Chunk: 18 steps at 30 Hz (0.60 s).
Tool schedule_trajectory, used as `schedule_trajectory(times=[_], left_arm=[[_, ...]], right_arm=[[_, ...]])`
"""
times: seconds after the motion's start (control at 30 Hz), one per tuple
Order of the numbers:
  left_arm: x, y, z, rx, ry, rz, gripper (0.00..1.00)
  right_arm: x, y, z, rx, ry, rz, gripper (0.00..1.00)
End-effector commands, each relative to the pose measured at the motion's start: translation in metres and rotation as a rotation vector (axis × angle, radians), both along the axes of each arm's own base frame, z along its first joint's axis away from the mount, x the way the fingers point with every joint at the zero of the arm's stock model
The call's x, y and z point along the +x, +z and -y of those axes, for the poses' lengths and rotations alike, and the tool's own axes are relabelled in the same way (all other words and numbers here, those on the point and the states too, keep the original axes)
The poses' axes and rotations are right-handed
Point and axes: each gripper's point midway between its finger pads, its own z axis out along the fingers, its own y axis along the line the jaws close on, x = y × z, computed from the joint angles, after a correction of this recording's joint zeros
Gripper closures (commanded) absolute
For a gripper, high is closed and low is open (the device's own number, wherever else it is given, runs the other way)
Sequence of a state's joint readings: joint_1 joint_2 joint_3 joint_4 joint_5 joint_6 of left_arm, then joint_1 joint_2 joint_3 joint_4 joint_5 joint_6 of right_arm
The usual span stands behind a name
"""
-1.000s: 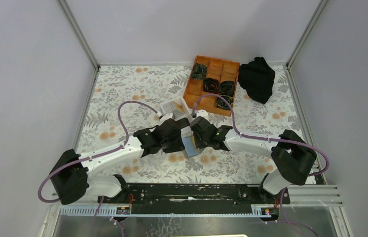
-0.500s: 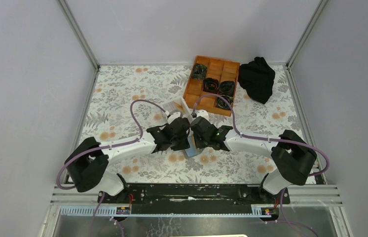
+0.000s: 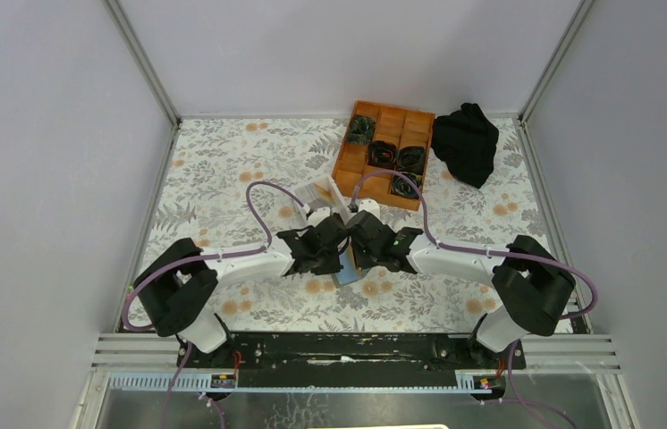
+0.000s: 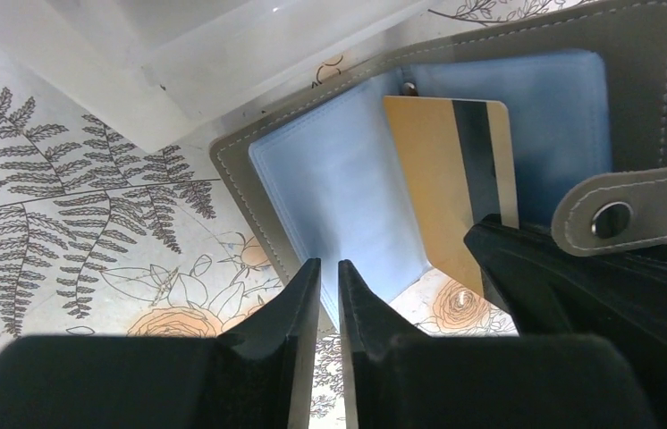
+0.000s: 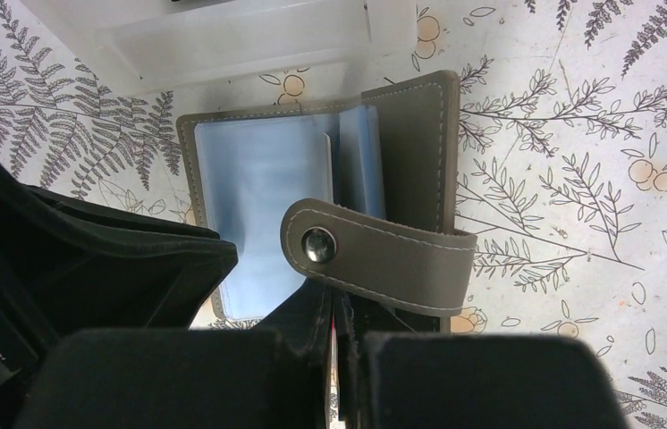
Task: Put the credit cards into the card holder
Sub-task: Open the card holder at the center of the board, then insert the credit card into the card holder.
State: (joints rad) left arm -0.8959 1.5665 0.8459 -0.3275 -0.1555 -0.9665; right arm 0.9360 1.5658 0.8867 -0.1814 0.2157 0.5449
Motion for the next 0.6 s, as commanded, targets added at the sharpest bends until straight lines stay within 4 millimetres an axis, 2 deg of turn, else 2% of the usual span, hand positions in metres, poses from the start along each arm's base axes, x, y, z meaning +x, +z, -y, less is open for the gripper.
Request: schedule_trajectory(times=[0.0,0.17,0.43,0.57], left_arm=[[0.007,-0.002,-0.001,0.007,0.005,0.049,0.81],[0.003,-0.009,-0.009,0.033,0.007,0.039,0.82],[0.0,-0.016,-0.016,0.059,0.013,0.026,0.82],[-0.001,-0.021,-0.018,0.071,0.012,0.015,0.82]], right_arm=[[-0.025,-0.02,0.015,-0.077,0.018,-0.105,1.0],[-0.019,-0.013,0.018,-0.031,-0.008,-0.119,1.0],[-0.012,-0.012,0.027,0.1,-0.049,-0.183,1.0],[-0.012,-0.013,0.025,0.137,-0.044,-0.206,1.0]])
